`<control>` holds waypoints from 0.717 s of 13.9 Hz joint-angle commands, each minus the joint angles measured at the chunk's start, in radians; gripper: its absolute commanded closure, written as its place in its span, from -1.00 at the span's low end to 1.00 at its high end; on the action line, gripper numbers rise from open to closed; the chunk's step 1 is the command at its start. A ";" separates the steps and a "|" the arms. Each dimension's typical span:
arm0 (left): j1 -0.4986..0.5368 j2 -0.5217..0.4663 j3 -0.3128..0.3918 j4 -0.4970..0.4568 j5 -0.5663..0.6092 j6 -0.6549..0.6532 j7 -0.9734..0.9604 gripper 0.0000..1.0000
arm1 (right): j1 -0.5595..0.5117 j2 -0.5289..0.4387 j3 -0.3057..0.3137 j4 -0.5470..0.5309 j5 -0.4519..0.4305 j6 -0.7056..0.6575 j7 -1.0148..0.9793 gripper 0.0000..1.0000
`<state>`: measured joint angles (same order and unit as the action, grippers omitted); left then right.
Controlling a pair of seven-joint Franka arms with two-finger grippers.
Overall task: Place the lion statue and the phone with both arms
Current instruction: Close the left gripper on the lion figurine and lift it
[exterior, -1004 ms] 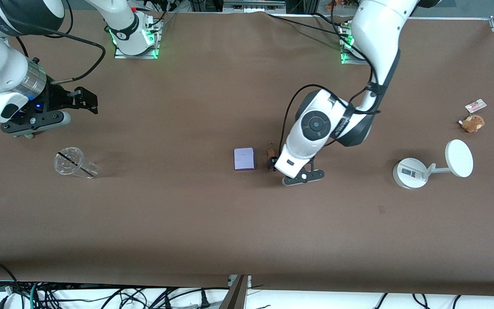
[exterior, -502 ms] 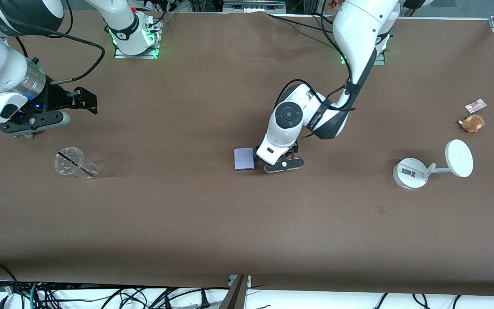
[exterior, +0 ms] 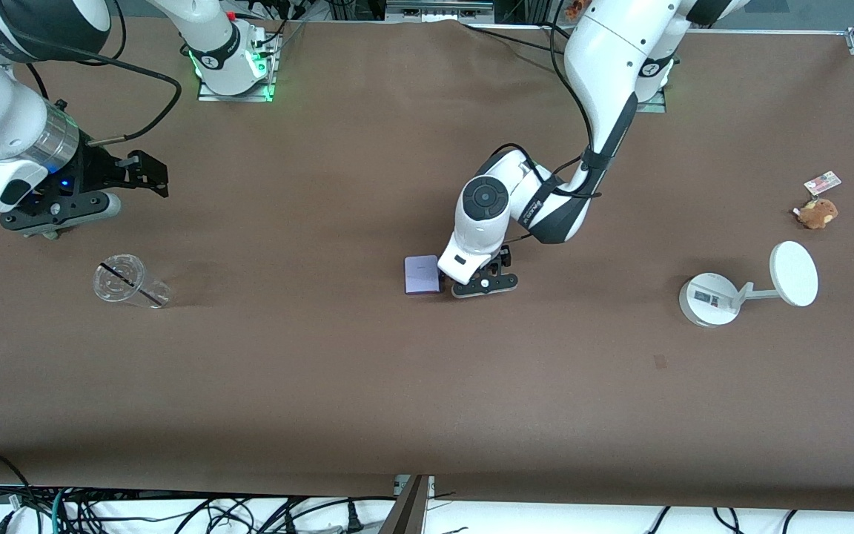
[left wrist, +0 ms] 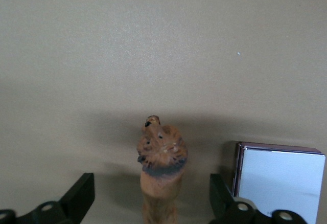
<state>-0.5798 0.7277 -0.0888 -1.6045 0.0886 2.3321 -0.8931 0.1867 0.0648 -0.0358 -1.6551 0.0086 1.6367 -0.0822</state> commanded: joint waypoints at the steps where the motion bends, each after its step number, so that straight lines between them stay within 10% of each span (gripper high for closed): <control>1: -0.009 0.010 0.009 0.009 0.030 0.006 -0.020 -0.43 | -0.001 -0.003 0.001 0.009 -0.009 -0.005 -0.001 -1.00; 8: -0.008 0.009 0.009 0.011 0.030 0.006 -0.018 1.00 | -0.003 -0.003 -0.001 0.009 -0.009 -0.005 -0.002 -1.00; 10: 0.008 -0.007 0.009 0.012 0.030 0.003 0.000 1.00 | -0.003 -0.003 -0.001 0.009 -0.010 -0.005 0.001 -1.00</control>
<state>-0.5789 0.7318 -0.0865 -1.6020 0.0886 2.3345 -0.8937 0.1861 0.0648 -0.0366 -1.6551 0.0085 1.6367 -0.0823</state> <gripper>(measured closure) 0.652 0.000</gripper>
